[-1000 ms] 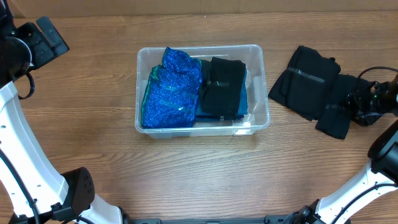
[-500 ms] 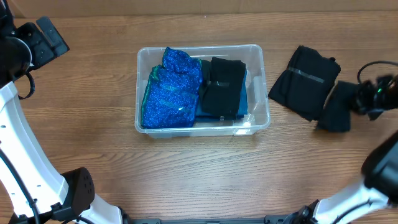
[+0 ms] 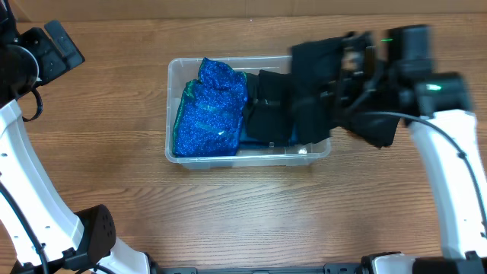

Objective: Pack container
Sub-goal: 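Lower the black garment with the right gripper into the bin beside the sparkly fabric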

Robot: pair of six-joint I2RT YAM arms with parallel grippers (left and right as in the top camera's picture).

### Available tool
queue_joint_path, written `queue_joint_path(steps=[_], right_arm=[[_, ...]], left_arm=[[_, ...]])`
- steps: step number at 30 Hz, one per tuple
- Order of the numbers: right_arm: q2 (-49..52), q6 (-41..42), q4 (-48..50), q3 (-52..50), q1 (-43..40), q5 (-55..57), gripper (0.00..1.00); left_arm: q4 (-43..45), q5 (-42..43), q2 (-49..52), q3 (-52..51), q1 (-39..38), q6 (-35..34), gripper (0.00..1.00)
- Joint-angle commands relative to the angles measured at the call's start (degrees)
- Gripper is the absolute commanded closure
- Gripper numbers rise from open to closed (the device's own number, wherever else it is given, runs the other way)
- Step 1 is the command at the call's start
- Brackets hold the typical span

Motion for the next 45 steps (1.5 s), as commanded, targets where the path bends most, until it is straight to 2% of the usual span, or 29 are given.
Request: queue_joint_path(steps=[1, 4, 7, 12, 15, 21, 28, 35, 38, 42, 45], right_arm=[[2.6, -4.0, 1.6, -0.5, 6.4, 4.4, 0.96], [6.0, -14.0, 2.5, -0.5, 11.1, 5.0, 0.95], [9.1, -20.7, 2.1, -0.5, 13.4, 10.7, 0.96], [13.9, -34.8, -2.3, -0.5, 14.1, 17.6, 0.96], [15.4, -39.9, -4.4, -0.5, 14.1, 24.8, 0.96], [15.4, -52.5, -3.5, -0.4, 14.1, 32.1, 0.96], [15.4, -56.8, -3.3, 0.7, 16.1, 35.0, 0.96], [15.4, -61.7, 1.1, 2.7, 24.0, 42.1, 0.96], [15.4, -60.5, 1.0, 2.7, 25.9, 39.9, 0.96], [15.4, -60.2, -0.4, 2.5, 26.1, 29.4, 0.96], [15.4, -60.2, -3.1, 1.7, 25.8, 28.7, 0.96]], left_arm=[[0.1, -0.3, 0.1, 0.0, 0.0, 0.2, 0.0], [0.1, -0.3, 0.1, 0.0, 0.0, 0.2, 0.0], [0.1, -0.3, 0.1, 0.0, 0.0, 0.2, 0.0], [0.1, -0.3, 0.1, 0.0, 0.0, 0.2, 0.0], [0.1, -0.3, 0.1, 0.0, 0.0, 0.2, 0.0], [0.1, -0.3, 0.1, 0.0, 0.0, 0.2, 0.0], [0.1, -0.3, 0.1, 0.0, 0.0, 0.2, 0.0], [0.1, -0.3, 0.1, 0.0, 0.0, 0.2, 0.0], [0.1, -0.3, 0.1, 0.0, 0.0, 0.2, 0.0], [0.1, -0.3, 0.1, 0.0, 0.0, 0.2, 0.0], [0.1, -0.3, 0.1, 0.0, 0.0, 0.2, 0.0]])
